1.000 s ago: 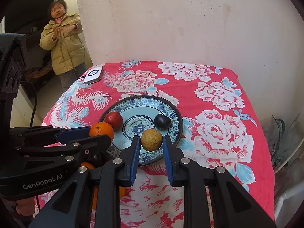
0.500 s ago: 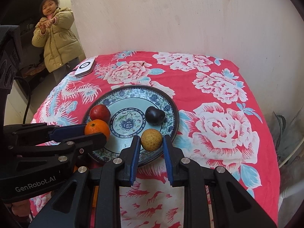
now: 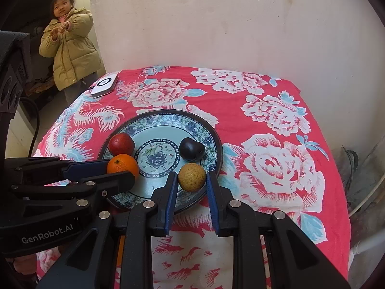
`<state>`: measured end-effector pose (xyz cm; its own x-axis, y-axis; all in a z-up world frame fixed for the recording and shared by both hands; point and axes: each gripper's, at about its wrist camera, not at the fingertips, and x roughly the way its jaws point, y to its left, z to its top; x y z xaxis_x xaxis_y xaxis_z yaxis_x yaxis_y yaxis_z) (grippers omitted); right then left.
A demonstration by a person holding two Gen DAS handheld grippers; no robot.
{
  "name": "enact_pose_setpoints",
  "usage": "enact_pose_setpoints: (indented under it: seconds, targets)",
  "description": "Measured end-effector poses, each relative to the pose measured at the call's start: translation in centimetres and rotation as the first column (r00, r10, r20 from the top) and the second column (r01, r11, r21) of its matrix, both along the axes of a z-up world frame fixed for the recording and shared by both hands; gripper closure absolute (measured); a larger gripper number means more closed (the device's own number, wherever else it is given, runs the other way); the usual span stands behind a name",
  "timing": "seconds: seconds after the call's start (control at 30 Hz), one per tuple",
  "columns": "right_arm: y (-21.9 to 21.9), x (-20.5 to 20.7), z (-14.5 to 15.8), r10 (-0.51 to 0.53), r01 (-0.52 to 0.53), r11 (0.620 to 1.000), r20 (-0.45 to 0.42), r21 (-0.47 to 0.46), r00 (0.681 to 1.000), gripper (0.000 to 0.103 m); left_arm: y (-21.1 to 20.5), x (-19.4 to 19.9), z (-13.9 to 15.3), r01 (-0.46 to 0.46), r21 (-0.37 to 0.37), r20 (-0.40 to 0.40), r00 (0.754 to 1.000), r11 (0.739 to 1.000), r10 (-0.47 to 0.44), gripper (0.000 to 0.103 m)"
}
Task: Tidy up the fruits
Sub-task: 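Lower the orange and yellow-brown fruit onto the plate and open both tools, then withdraw both open tools from the plate toward the remaining fruit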
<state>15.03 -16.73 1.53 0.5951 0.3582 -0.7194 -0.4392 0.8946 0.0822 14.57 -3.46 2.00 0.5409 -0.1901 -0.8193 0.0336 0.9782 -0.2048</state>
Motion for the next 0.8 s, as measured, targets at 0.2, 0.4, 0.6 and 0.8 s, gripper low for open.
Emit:
enact_pose_setpoints:
  seconds: [0.2, 0.4, 0.6, 0.8]
  targets:
    - [-0.1, 0.0, -0.1, 0.0, 0.0, 1.0, 0.001, 0.002, 1.0, 0.078, 0.0, -0.1, 0.0, 0.002, -0.001, 0.001, 1.0, 1.0, -0.002, 0.069]
    - [-0.3, -0.1, -0.1, -0.005, 0.005, 1.0, -0.001, 0.016, 1.0, 0.078, 0.0, -0.1, -0.1, 0.001, 0.001, 0.002, 1.0, 1.0, -0.001, 0.069]
    - [-0.5, -0.2, -0.2, -0.01, 0.01, 1.0, -0.007, 0.025, 1.0, 0.075, 0.0, -0.1, -0.1, 0.001, -0.001, 0.0, 1.0, 1.0, -0.001, 0.068]
    - [-1.1, -0.5, -0.2, -0.021, 0.022, 0.999, -0.014, 0.047, 1.0, 0.071, 0.1, -0.3, 0.0, -0.002, 0.003, 0.005, 1.0, 1.0, 0.002, 0.062]
